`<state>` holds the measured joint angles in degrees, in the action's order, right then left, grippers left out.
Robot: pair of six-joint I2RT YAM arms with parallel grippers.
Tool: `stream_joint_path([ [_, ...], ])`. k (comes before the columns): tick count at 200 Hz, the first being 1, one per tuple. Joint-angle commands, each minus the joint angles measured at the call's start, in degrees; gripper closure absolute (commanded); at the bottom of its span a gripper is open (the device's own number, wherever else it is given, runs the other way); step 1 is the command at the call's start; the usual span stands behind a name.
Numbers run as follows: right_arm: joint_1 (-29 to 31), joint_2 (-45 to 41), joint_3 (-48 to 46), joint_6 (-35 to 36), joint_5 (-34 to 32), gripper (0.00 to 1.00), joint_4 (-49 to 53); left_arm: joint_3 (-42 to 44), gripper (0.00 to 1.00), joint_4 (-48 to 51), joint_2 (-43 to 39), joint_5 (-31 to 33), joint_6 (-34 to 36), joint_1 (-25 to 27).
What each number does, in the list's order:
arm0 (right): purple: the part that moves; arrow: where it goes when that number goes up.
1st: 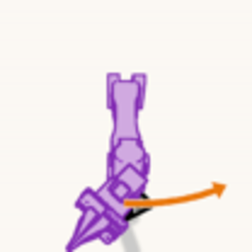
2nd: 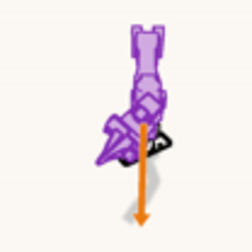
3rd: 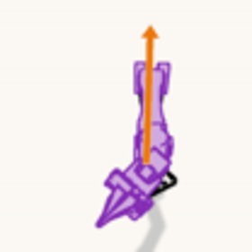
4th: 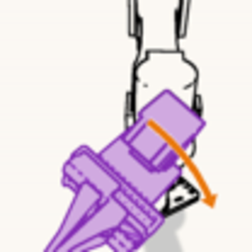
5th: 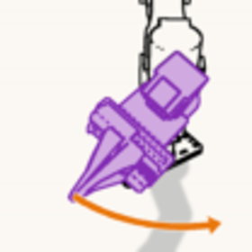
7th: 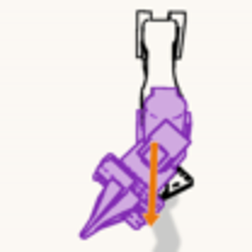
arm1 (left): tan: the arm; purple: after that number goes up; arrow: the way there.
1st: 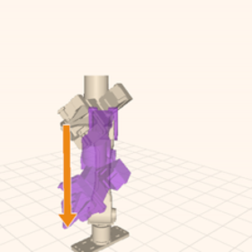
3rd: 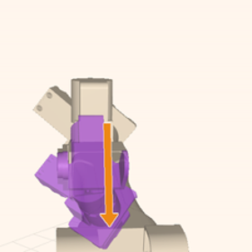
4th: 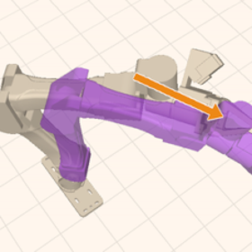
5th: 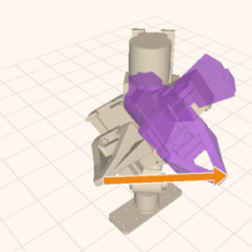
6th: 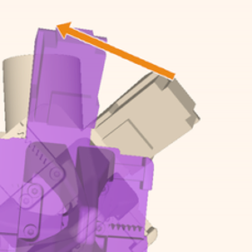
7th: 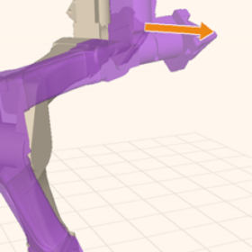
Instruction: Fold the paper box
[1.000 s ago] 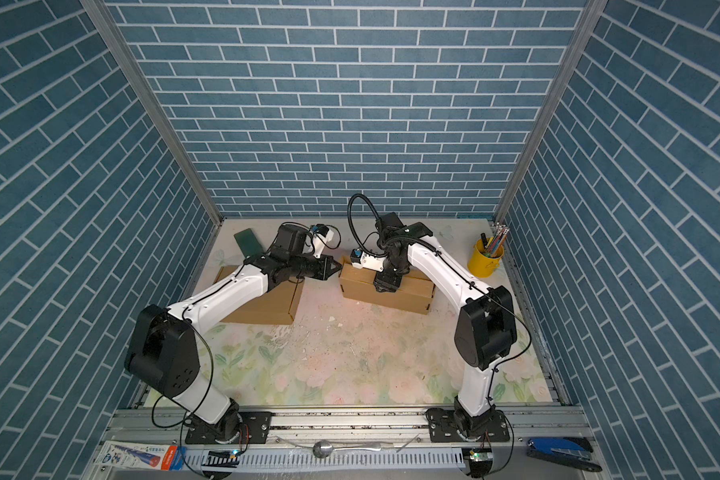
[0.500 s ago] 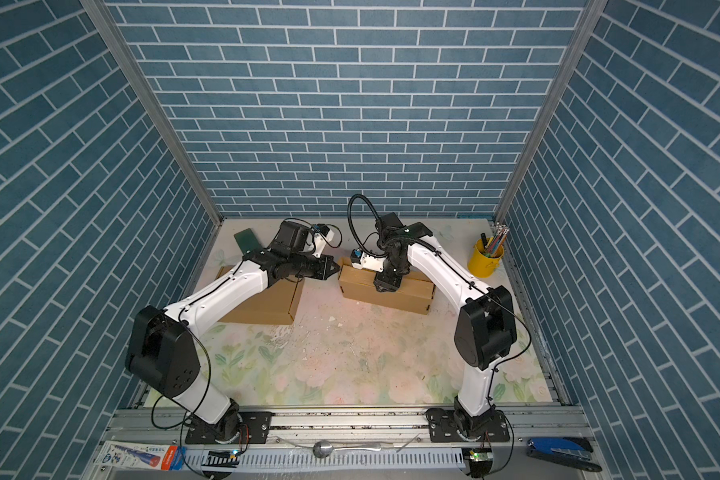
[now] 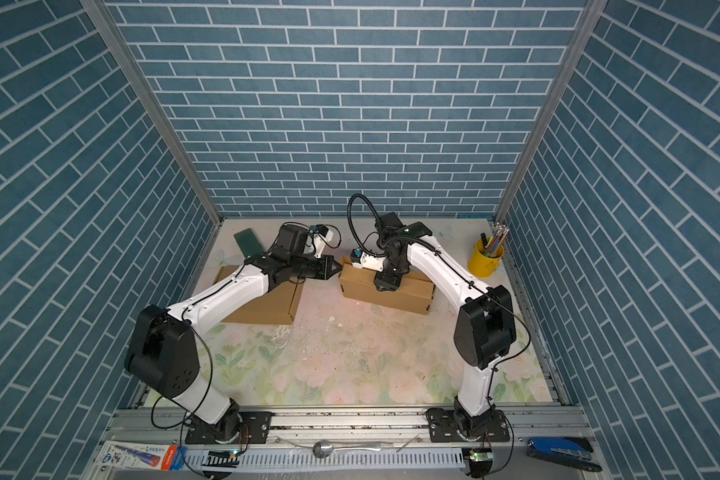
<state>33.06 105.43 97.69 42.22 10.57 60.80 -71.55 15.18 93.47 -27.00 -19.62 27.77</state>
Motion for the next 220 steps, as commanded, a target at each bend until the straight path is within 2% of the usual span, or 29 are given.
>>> stream_joint_path([
  [1, 0.18, 2.7, -0.75, -0.75, 0.9, 0.46, 4.58, 2.91, 1.0, 4.97, 1.56, 3.67, 3.87, 0.39],
  [34, 0.24, 2.56, -0.31, -0.82, 0.7, 0.46, 4.81, 3.33, 1.0, 5.36, 0.93, 5.21, 5.16, 0.43],
  [94, 0.29, 1.38, 0.53, -1.74, 2.56, 0.4, 4.86, 6.45, 1.0, 1.54, 0.56, 5.6, 2.71, 0.97],
  [157, -0.59, -2.96, 0.06, -4.29, 3.85, 0.27, 4.32, 7.04, 1.0, 0.46, 0.98, 6.27, 2.3, 0.97],
  [220, -2.16, -7.14, 0.7, -8.98, 6.58, 0.26, 0.44, 5.94, 1.0, 0.43, 1.78, 5.72, 1.8, 1.06],
])
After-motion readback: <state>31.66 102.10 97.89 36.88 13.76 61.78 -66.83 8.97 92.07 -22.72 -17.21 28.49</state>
